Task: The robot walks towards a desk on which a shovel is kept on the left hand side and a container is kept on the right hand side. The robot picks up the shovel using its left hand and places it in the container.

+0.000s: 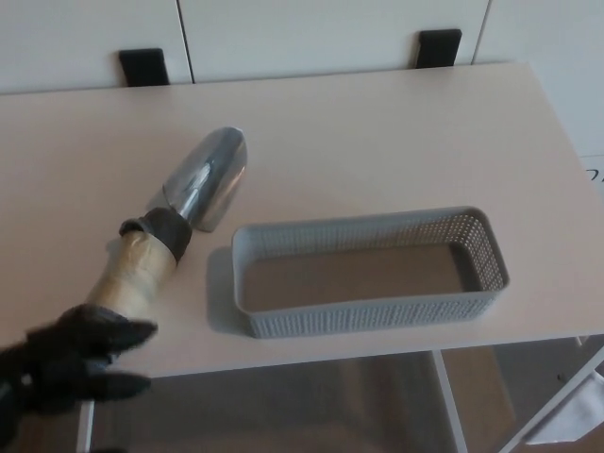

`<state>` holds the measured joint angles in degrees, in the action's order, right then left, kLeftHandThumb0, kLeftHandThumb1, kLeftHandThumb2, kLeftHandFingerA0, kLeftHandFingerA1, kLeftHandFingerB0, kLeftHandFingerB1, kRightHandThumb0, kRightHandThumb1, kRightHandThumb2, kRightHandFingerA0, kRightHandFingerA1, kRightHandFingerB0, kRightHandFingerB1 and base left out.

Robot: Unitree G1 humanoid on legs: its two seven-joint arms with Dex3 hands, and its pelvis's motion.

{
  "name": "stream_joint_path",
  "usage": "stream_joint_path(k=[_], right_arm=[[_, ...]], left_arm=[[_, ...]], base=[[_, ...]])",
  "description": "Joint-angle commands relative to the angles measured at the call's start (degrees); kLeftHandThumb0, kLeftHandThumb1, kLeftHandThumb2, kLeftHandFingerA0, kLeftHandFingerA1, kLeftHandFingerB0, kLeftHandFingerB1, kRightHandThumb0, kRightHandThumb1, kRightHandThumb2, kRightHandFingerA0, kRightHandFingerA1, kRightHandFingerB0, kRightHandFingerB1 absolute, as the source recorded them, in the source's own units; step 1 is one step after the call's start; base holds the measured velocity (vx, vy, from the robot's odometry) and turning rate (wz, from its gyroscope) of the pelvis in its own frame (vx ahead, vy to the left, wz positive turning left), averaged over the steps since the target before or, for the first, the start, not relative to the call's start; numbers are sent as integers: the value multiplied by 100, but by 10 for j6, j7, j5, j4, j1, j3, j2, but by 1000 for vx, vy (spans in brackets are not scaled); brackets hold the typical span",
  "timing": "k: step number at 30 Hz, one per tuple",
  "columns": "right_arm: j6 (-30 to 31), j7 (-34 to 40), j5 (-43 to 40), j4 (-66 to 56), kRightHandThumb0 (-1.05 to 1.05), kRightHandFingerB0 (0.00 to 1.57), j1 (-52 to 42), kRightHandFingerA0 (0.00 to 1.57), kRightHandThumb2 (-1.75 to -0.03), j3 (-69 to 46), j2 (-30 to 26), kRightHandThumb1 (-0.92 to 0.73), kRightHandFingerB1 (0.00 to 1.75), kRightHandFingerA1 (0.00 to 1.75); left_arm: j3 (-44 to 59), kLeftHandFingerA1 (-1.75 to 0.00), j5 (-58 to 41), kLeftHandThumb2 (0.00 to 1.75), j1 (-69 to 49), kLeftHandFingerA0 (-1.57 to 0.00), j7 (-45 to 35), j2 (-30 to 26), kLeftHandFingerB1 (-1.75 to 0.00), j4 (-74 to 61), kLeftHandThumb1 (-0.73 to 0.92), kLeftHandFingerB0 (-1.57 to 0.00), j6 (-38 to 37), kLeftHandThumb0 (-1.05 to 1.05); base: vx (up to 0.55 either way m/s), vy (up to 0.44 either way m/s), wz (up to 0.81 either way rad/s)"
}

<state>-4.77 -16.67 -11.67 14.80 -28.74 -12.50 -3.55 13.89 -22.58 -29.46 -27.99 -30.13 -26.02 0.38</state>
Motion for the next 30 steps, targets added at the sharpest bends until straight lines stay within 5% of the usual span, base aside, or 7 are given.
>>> stream_joint_path(k=[1,7,8,9,11,13,30], right_arm=[[15,6,-7,-18,-32,65,10,84,-52,-11,-17,-46,47,51],[12,6,-6,-12,-35,69,18,86,-52,-11,-18,-44,47,50],[15,8,-5,-12,-34,67,19,87,-52,-11,-18,-45,47,50],[15,9,-4,-12,-33,67,18,87,-52,-10,-18,-46,47,50],[18,9,-5,-13,-33,68,18,88,-52,-11,-17,-45,47,50],[15,6,-7,-11,-33,69,20,89,-52,-12,-18,-44,47,50],[11,8,0,-15,-34,68,20,89,-52,-8,-16,-45,47,50]], left_arm=[[183,-48,-109,68,385,-47,174,-114,-43,-108,39,-36,13,-51],[20,-43,195,71,467,-23,167,-104,-37,46,43,-17,41,-61],[-4,-51,222,87,476,-7,163,-104,-49,69,29,-6,43,-29],[-19,-32,236,56,482,-21,158,-105,-27,83,51,-16,49,-56],[-65,-49,281,87,499,-1,152,-104,-47,129,29,0,58,-33],[-90,-37,308,75,507,-4,155,-102,-28,148,45,-7,67,-70],[-239,-24,415,80,453,-2,191,-40,-13,169,43,-4,193,-69]], base=[[0,0,0],[0,0,0],[0,0,0],[0,0,0],[0,0,0],[0,0,0],[0,0,0]])
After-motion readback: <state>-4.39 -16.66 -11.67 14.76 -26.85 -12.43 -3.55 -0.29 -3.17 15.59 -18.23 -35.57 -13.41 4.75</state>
